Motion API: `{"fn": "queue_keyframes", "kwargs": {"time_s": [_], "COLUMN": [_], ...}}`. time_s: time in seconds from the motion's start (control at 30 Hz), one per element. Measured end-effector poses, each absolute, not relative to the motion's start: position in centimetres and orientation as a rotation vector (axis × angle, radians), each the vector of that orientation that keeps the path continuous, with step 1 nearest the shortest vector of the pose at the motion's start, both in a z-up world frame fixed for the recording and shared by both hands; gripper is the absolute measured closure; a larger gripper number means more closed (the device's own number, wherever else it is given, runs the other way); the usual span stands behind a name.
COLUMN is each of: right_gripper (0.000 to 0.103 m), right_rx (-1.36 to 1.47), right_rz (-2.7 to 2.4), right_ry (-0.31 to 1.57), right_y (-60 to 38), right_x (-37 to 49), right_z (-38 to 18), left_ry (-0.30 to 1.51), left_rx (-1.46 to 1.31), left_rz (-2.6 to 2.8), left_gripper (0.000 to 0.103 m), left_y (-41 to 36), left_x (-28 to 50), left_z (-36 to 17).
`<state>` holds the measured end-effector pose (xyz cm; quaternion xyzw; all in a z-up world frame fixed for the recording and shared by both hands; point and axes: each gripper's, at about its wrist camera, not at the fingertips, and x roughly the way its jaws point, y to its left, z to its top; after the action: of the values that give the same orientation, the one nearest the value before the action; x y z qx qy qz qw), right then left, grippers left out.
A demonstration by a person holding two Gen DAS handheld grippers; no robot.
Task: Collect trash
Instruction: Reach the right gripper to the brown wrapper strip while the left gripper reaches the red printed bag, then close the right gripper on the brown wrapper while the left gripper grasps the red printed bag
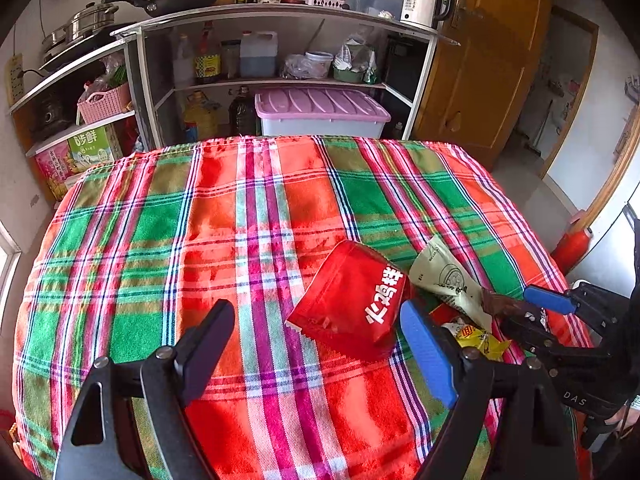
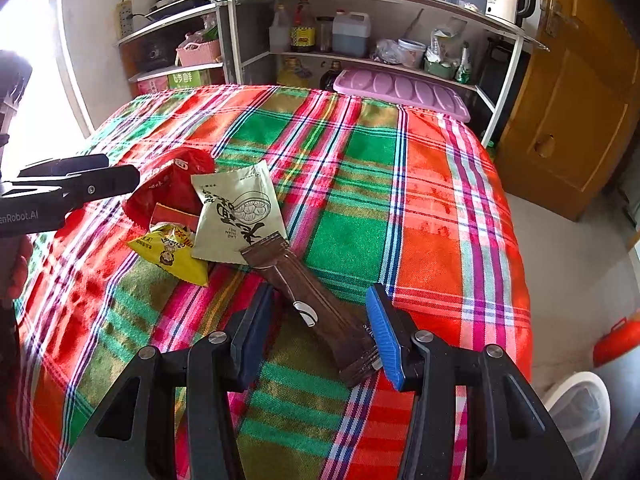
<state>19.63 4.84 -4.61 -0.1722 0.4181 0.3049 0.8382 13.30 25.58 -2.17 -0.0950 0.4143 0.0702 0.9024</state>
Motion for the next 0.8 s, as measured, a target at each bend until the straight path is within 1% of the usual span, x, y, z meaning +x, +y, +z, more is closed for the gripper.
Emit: {"fn": "queue_keyframes", "kwargs": {"time_s": [0.27, 0.47, 0.53, 0.6, 0.63, 0.67, 0.7, 0.73, 0.8], "right_gripper": [0.054, 0.054, 0.054, 0.055, 0.058, 0.063, 0.066, 0.069, 0.071], "right_rx": [-0.376, -0.35, -0.348, -0.346, -0.342, -0.338, -0.335, -0.33, -0.325], "right_rz": [0.642, 0.641, 0.639, 0.636, 0.636, 0.635, 0.636, 0.638, 0.641], "right_ry": [0.872, 0.879, 0.877, 0.876, 0.876, 0.876, 0.876, 0.877, 0.878], "right_y": [5.2, 5.0, 5.0, 5.0, 5.0, 4.9, 4.9, 4.9, 4.8], "right_x": [20.2, 20.4, 20.4, 20.4, 20.4, 20.4, 20.4, 20.4, 20.4], "right_z": [-4.7, -4.7, -4.7, -4.7, -4.7, -4.7, -4.7, -4.6, -4.6], "left_ry": [0.873, 0.879, 0.873, 0.873, 0.872, 0.87, 0.87, 0.87, 0.868], "left_rx": [-0.121, -0.149, -0.147, -0.156, -0.16, -0.164, -0.168, -0.166, -0.158], "left_rz": [0.069, 0.076, 0.08, 0.063, 0.057, 0.051, 0.045, 0.042, 0.042], "left_gripper": [0.017, 0.017, 0.02, 0.028, 0.03, 0.035, 0.039, 0.04, 0.043], "left_y": [24.6, 24.9, 25.0, 25.1, 25.1, 25.1, 25.1, 25.0, 24.8], "left_x": [14.6, 15.3, 15.3, 15.3, 15.4, 15.5, 15.5, 15.5, 15.6], "left_z": [-2.5, -2.8, -2.9, -2.9, -3.0, -3.0, -3.0, -3.0, -3.0]}}
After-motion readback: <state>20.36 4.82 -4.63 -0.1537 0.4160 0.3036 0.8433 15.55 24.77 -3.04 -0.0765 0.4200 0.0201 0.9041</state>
